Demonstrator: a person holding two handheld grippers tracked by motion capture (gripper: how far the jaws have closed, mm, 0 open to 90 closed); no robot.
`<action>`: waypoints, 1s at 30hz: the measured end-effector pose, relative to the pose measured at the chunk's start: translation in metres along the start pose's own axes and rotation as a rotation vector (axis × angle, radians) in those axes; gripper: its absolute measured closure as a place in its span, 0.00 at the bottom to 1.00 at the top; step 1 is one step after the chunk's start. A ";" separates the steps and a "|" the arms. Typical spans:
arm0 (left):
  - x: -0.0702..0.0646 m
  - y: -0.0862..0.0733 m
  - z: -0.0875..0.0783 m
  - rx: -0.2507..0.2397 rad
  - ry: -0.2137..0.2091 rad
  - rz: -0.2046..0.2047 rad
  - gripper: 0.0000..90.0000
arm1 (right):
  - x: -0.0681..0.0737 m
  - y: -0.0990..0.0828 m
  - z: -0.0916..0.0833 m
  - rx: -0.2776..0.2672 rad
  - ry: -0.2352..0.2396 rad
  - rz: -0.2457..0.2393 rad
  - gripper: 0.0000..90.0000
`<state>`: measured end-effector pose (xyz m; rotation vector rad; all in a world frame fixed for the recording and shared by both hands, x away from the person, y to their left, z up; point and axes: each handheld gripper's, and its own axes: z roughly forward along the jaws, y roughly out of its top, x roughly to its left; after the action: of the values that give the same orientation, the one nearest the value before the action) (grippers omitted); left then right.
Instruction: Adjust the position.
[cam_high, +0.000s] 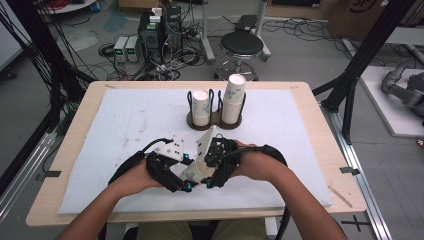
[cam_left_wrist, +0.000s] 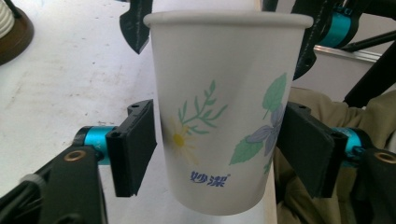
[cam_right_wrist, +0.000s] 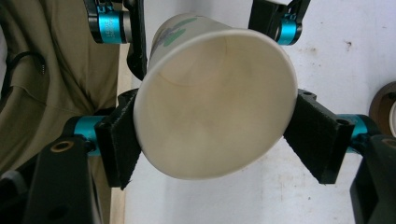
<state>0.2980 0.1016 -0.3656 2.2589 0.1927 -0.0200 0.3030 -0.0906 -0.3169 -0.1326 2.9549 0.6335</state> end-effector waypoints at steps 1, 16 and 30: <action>0.000 0.000 0.001 0.002 -0.002 -0.001 0.35 | 0.000 0.000 0.001 -0.001 -0.002 0.003 0.28; 0.001 -0.005 0.005 -0.001 -0.015 -0.005 0.38 | 0.000 0.002 0.004 0.026 0.023 0.002 0.30; 0.007 -0.027 -0.002 -0.104 0.010 -0.061 0.36 | -0.008 -0.017 -0.020 -0.266 0.013 0.121 0.24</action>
<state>0.3012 0.1213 -0.3852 2.1494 0.2620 -0.0306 0.3111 -0.1141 -0.3051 0.0203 2.8935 1.0437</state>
